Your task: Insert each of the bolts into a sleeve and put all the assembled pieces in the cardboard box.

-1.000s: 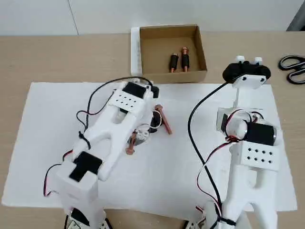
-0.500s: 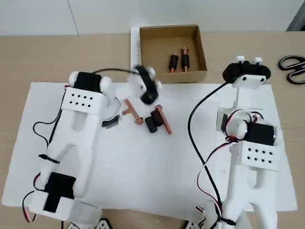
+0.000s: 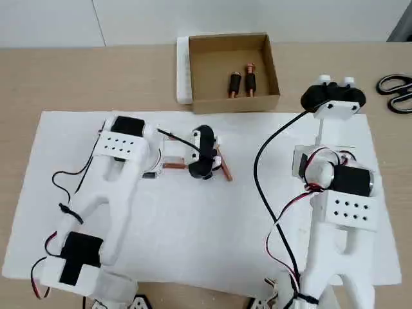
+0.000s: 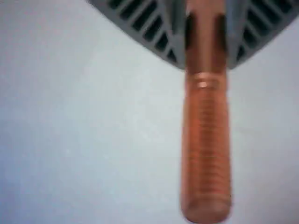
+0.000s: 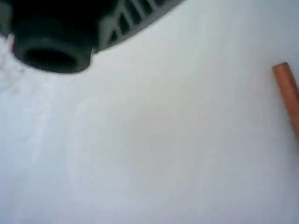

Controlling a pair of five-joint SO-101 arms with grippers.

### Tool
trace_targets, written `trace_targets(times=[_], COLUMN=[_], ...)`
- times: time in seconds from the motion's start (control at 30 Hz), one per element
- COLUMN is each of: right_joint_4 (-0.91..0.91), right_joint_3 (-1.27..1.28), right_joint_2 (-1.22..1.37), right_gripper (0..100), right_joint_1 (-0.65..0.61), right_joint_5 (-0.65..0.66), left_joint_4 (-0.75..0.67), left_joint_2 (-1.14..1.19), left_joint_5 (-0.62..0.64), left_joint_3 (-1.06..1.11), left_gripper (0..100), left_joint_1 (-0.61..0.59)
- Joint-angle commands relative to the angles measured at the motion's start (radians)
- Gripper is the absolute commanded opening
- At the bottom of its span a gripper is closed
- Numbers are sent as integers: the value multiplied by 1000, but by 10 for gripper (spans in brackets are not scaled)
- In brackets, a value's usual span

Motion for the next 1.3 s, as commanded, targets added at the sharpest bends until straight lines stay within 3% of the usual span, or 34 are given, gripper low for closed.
trace_targets(times=[0.0,0.3,0.5,0.67,0.77,0.87,0.97,1.07,1.17,1.27], right_joint_4=[-21,-22,-22,-22,-22,-22,-41,-47,-67,-82], right_joint_3=[-6,-6,-6,-6,-6,-6,-6,-6,-6,-6], right_joint_2=[-27,-24,-21,-19,-19,-21,-21,-24,-25,-25], right_gripper=[5,5,5,5,5,5,5,5,5,5], right_joint_1=[2,2,2,2,2,2,2,1,2,2], right_joint_5=[5,2,2,2,3,8,8,8,8,8], left_joint_4=[-61,-55,-61,-55,-54,35,250,371,413,414], left_joint_2=[38,101,101,101,100,95,48,17,18,9], left_joint_5=[-330,-201,-132,-80,12,281,652,1088,1445,1711], left_joint_3=[-8,-64,-65,-120,-199,-317,-503,-596,-604,-509], left_gripper=[6,10,138,145,145,145,145,148,147,145], left_joint_1=[2,26,31,28,23,21,28,17,11,21])
